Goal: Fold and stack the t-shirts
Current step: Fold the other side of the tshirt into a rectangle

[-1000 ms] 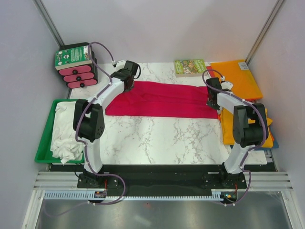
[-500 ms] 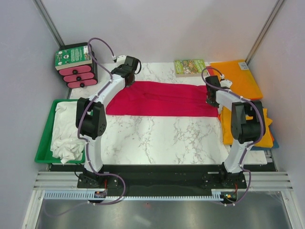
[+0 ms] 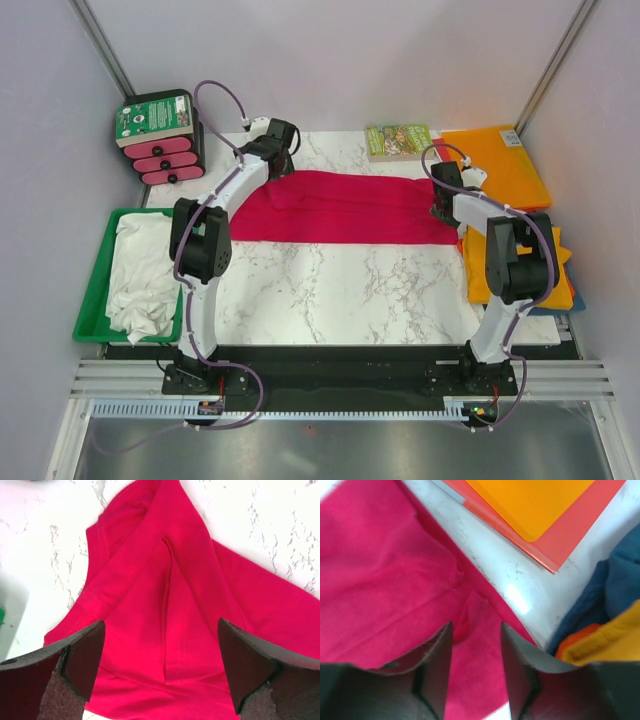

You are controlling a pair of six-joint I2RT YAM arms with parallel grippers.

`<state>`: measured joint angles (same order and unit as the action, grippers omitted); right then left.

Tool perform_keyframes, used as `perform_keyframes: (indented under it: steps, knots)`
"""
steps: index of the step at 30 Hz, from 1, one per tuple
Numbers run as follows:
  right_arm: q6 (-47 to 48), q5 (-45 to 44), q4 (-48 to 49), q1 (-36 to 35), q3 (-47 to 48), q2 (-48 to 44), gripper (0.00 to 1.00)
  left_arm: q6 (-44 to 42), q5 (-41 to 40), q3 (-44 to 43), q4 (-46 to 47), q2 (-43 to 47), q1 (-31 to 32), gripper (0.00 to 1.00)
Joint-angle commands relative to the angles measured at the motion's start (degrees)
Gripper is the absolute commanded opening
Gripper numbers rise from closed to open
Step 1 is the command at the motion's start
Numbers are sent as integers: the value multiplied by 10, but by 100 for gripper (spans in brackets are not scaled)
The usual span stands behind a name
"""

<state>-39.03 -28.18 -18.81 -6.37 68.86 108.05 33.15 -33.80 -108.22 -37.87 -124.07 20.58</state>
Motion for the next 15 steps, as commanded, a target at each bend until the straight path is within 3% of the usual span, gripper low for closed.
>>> perform_keyframes:
  steps: [1,3,5,6,7,8,9,10,11,12,13,15]
  knots:
    - [16,-19,42,-15,-7,-95,55,11,-40,-23,21,51,-1,100]
    - [20,-20,41,-26,-15,-114,64,15,-38,-3,21,73,2,100]
    - [30,-21,40,-49,-34,-142,62,22,-31,41,20,116,10,99]
    - [36,-20,43,-58,-44,-151,56,31,-24,63,21,130,14,96]
    - [42,-20,57,-69,-56,-165,36,36,-16,108,22,145,17,92]
    - [46,-14,65,-80,-82,-171,24,41,2,132,24,166,22,82]
    - [43,-8,71,-82,-94,-173,12,53,9,156,26,175,24,62]
    - [39,-3,75,-83,-108,-171,0,60,15,199,30,182,24,51]
    - [34,14,75,-83,-110,-165,0,67,22,219,31,189,24,39]
    - [33,22,72,-83,-110,-157,0,79,24,237,36,190,24,15]
    - [32,25,60,-83,-103,-138,0,85,26,263,38,190,24,4]
    - [27,37,48,-83,-94,-119,0,97,37,277,38,178,21,2]
